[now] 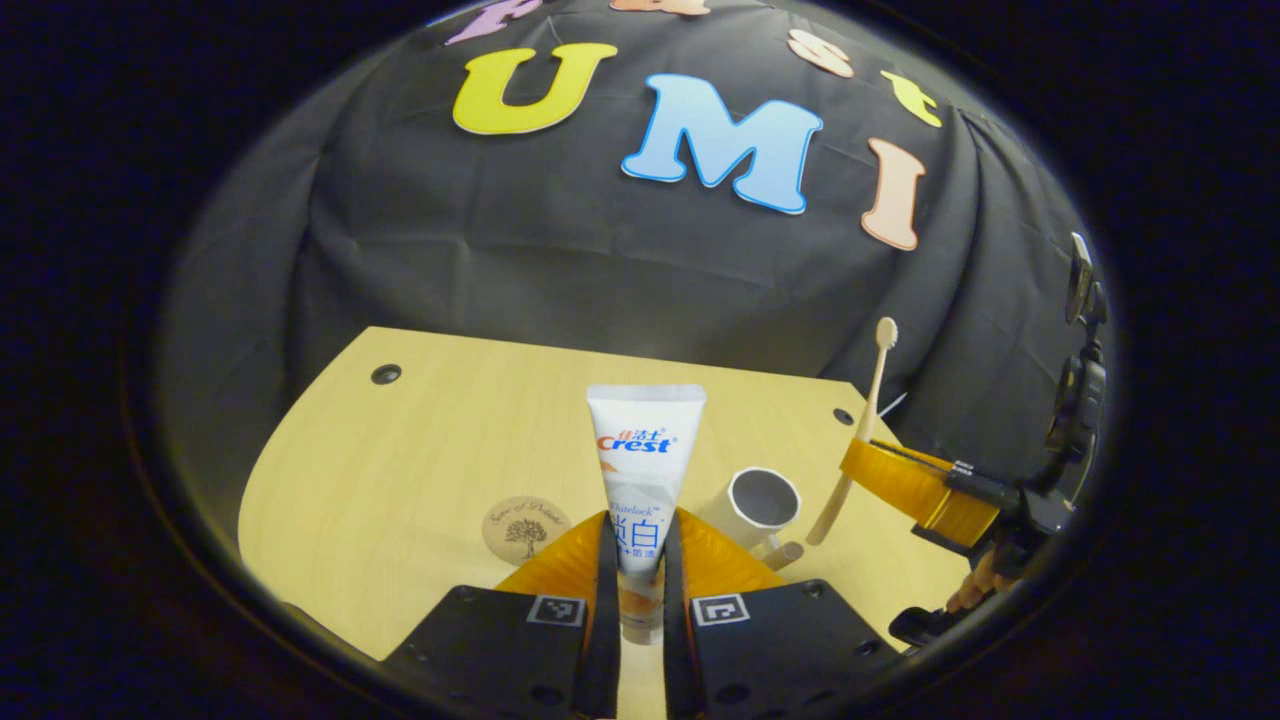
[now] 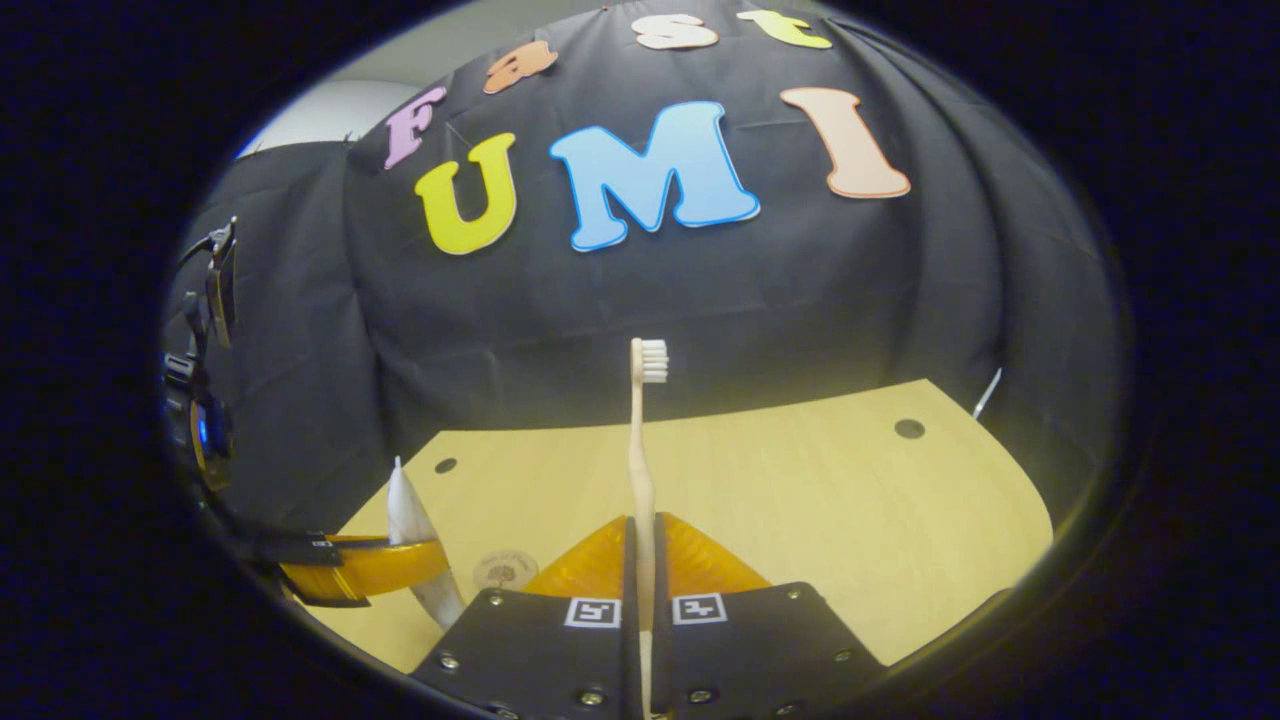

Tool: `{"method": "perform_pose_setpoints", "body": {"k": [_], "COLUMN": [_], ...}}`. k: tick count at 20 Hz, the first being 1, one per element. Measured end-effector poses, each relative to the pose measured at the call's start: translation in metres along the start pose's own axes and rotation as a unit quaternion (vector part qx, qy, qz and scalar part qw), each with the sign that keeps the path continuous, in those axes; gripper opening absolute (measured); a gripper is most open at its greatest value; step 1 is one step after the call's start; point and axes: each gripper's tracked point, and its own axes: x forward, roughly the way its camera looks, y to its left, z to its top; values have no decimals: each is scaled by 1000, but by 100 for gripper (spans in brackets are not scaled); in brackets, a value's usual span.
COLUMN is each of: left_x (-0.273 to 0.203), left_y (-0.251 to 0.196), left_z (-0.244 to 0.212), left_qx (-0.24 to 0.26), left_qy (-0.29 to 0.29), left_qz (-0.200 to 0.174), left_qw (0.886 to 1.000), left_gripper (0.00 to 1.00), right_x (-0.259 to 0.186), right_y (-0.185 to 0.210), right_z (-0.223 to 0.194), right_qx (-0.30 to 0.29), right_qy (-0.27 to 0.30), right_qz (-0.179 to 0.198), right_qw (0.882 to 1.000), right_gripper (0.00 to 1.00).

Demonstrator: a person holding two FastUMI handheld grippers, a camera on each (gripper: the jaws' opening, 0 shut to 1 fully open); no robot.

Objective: Put the toothbrush and toothpaste on the desktop into the cup, then pick up the cup and place it on the coaster on the desktop.

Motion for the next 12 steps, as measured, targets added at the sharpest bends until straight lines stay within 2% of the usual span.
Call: {"method": "perform_pose_setpoints", "body": {"k": [4, 12], "left_x": [2, 5], "left_y": [3, 13], "left_z": [4, 0], "left_qx": [-9, -30], "left_qy": [-8, -6], "left_qz": [8, 26], "left_qw": [1000, 999], "left_gripper": [24, 25], "right_x": [26, 67], "right_y": [-6, -19], "right_z": [6, -41], "right_qx": [-23, -73], "right_qy": [-23, 27], "right_qz": [2, -10], "right_qw": [999, 997], "right_gripper": [4, 4]}}
